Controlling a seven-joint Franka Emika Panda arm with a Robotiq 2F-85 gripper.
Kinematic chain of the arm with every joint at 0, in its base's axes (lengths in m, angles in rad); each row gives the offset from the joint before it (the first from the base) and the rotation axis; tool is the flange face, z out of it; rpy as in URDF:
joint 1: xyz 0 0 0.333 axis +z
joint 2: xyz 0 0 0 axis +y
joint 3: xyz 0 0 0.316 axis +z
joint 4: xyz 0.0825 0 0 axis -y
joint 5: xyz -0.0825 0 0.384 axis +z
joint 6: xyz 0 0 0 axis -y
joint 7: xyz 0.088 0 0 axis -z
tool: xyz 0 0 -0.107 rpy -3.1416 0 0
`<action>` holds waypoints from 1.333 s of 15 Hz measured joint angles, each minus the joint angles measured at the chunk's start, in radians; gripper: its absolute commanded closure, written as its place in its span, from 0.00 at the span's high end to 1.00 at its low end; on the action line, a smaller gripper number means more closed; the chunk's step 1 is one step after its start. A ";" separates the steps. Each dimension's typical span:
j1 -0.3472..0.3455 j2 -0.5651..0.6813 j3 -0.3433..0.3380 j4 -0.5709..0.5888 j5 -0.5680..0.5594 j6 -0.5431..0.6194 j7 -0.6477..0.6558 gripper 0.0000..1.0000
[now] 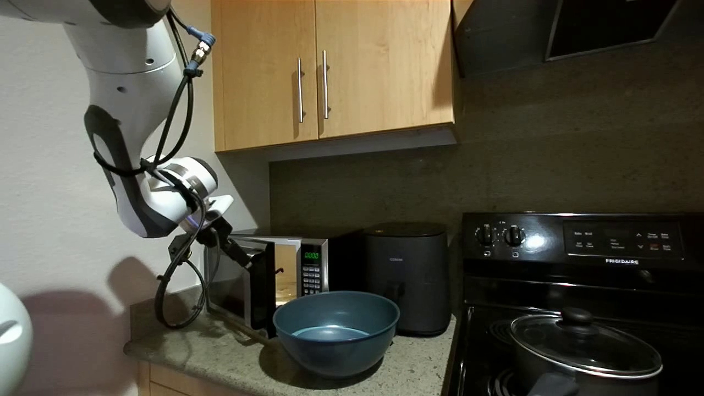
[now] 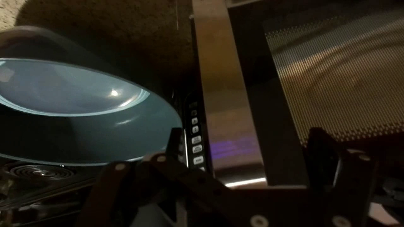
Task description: Close the microwave door, then open it
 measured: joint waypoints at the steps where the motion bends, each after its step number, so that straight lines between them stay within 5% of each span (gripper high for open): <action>1: 0.006 -0.004 -0.004 0.004 -0.044 0.000 0.067 1.00; 11: 0.049 -0.030 0.016 0.058 -0.447 -0.224 0.673 1.00; 20: 0.042 0.080 0.004 0.337 -0.496 -0.483 0.671 1.00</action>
